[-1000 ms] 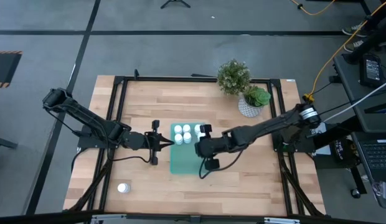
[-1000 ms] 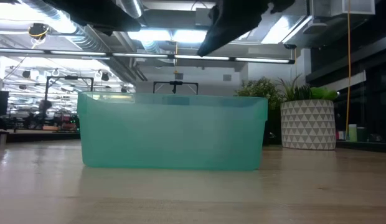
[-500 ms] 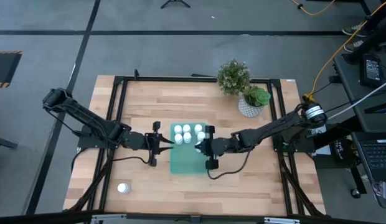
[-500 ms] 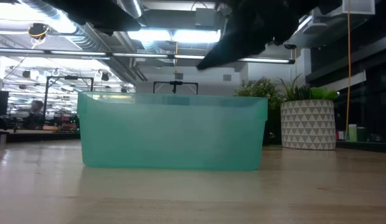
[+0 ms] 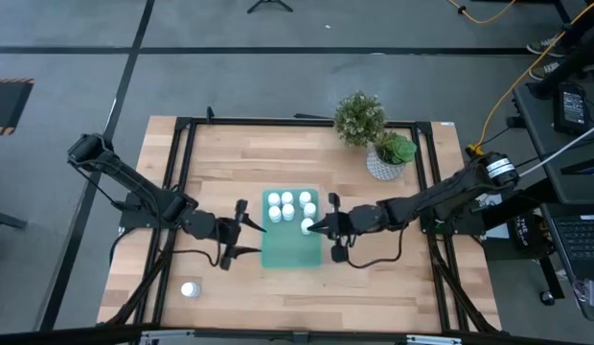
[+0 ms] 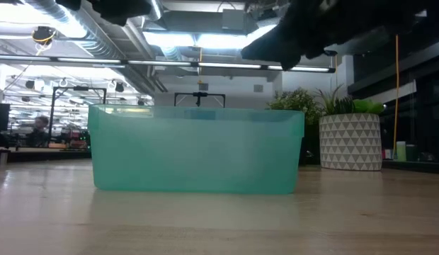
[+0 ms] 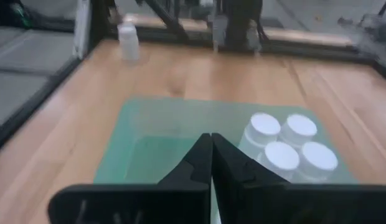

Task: Pick and place pill bottles into a basket
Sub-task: Put the white pill bottle into the green bin

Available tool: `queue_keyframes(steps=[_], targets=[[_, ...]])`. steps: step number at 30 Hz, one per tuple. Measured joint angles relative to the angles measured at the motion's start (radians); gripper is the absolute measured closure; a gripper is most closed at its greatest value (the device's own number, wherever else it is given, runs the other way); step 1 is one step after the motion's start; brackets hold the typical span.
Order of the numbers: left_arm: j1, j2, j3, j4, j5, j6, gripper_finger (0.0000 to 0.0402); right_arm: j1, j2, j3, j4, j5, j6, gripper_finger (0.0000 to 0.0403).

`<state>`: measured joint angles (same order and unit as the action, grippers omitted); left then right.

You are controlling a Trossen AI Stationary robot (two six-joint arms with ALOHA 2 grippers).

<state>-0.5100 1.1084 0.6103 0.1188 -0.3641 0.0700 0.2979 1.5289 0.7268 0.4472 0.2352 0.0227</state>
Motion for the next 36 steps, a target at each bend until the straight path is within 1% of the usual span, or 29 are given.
queue_keyframes(steps=[2, 5, 9, 16, 23, 25, 29, 32, 34, 36], targets=[[-0.012, 0.0, 0.0, -0.001, -0.001, 0.036, 0.0149, 0.001, 0.01, -0.04, 0.099, -0.001, -0.001, 0.0396], [-0.024, 0.0, 0.0, -0.001, 0.0, 0.101, 0.0136, 0.0, 0.011, -0.094, 0.182, 0.0, -0.001, 0.0396], [-0.036, 0.0, 0.0, -0.001, -0.001, 0.095, 0.0125, -0.001, 0.011, -0.128, 0.248, 0.002, -0.002, 0.0396], [-0.08, 0.0, 0.003, -0.029, -0.011, -0.016, 0.0126, -0.001, 0.011, -0.128, 0.251, 0.001, -0.002, 0.0396], [-0.175, 0.0, 0.1, -0.269, -0.041, -0.166, 0.0128, -0.001, 0.011, -0.128, 0.245, 0.001, 0.0, 0.0396], [-0.204, 0.0, 0.124, -0.309, -0.037, -0.192, 0.0128, -0.001, 0.011, -0.128, 0.245, 0.001, 0.001, 0.0396], [-0.265, 0.0, 0.139, -0.355, 0.021, -0.178, 0.0127, -0.001, 0.011, -0.128, 0.244, 0.001, 0.028, 0.0396], [-0.307, 0.0, 0.139, -0.384, 0.121, -0.141, 0.0128, -0.001, 0.011, -0.128, 0.244, 0.0, 0.045, 0.0396], [-0.329, 0.0, 0.139, -0.386, 0.177, -0.163, 0.0129, -0.001, 0.011, -0.128, 0.244, 0.0, 0.052, 0.0396], [-0.347, 0.0, 0.139, -0.382, 0.192, -0.212, 0.0129, -0.001, 0.011, -0.128, 0.244, 0.0, 0.052, 0.0396]])
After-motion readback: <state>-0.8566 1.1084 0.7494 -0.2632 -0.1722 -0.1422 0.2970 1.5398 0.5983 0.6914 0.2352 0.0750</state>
